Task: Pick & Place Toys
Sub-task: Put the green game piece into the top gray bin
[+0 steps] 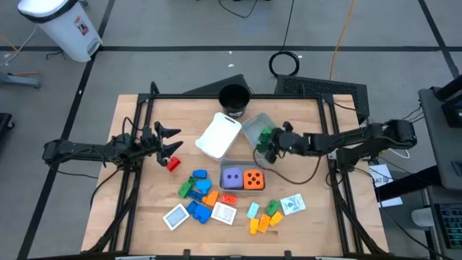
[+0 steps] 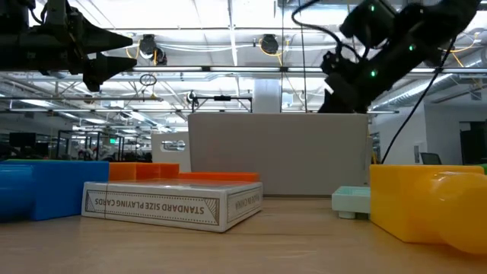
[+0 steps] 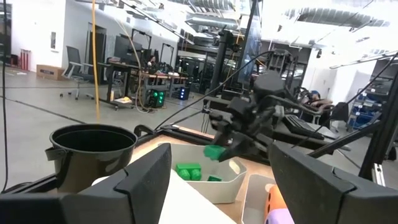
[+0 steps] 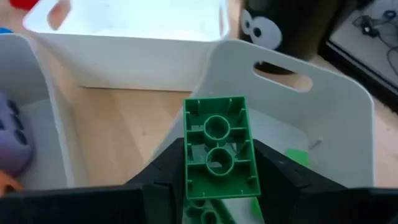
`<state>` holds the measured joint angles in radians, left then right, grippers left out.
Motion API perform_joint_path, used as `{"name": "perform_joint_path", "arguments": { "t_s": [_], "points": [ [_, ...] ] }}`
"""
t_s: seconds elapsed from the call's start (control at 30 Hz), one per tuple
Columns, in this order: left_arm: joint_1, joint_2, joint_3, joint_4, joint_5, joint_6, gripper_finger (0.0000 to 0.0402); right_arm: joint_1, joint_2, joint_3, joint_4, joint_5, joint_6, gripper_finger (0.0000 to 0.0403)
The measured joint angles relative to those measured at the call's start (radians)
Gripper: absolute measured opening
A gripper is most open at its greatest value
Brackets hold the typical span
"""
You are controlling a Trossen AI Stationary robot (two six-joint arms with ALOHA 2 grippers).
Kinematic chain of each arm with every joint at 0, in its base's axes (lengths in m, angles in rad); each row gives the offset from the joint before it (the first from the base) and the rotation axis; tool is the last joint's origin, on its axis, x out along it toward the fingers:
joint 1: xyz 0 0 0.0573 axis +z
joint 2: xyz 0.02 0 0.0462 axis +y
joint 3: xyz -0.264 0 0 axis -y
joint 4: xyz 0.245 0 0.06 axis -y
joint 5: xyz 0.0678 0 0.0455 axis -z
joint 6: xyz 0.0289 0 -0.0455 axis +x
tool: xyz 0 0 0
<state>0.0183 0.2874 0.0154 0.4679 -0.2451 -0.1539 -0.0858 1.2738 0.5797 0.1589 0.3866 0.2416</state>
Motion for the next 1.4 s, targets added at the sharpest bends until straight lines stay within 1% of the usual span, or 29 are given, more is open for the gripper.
{"name": "perform_joint_path", "arguments": {
  "t_s": [0.1,0.2,0.43,0.57,0.7,0.83,0.93,1.07,1.17,1.27,1.4],
  "points": [
    [0.000,0.000,0.000,0.000,0.000,0.000,0.0278,-0.047,0.000,-0.037,0.070,-0.025,-0.001,0.0131],
    [0.000,0.000,0.000,0.000,0.000,0.000,0.0278,-0.067,-0.001,-0.042,0.085,-0.026,-0.024,0.0149],
    [0.000,0.000,0.000,0.000,0.000,0.000,0.0278,-0.063,-0.010,-0.042,0.117,-0.035,-0.084,0.0222],
    [0.000,0.000,0.000,0.000,0.000,0.000,0.0278,-0.031,-0.047,-0.039,0.120,-0.118,-0.108,0.0258],
    [0.000,0.000,0.000,0.000,0.000,0.000,0.0278,0.062,-0.117,-0.035,0.122,-0.223,-0.130,0.0273],
    [0.000,0.000,0.000,0.000,0.001,0.000,0.0278,0.219,-0.166,-0.035,0.122,-0.307,-0.149,0.0270],
    [0.000,0.000,0.000,0.000,0.001,0.000,0.0278,0.354,-0.164,-0.035,0.102,-0.313,-0.152,0.0264],
    [0.000,0.000,0.000,0.000,0.002,0.000,0.0278,0.504,-0.116,-0.063,0.100,-0.309,-0.164,0.0257],
    [0.000,0.000,0.000,0.000,0.002,0.000,0.0278,0.580,-0.060,-0.082,0.105,-0.309,-0.122,0.0253],
    [0.000,0.000,0.000,0.000,0.002,0.000,0.0278,0.625,0.011,-0.094,0.105,-0.307,-0.096,0.0249],
    [0.000,0.000,0.000,0.000,0.003,0.000,0.0278,0.649,0.093,-0.095,0.108,-0.291,-0.097,0.0241]
  ]
}}
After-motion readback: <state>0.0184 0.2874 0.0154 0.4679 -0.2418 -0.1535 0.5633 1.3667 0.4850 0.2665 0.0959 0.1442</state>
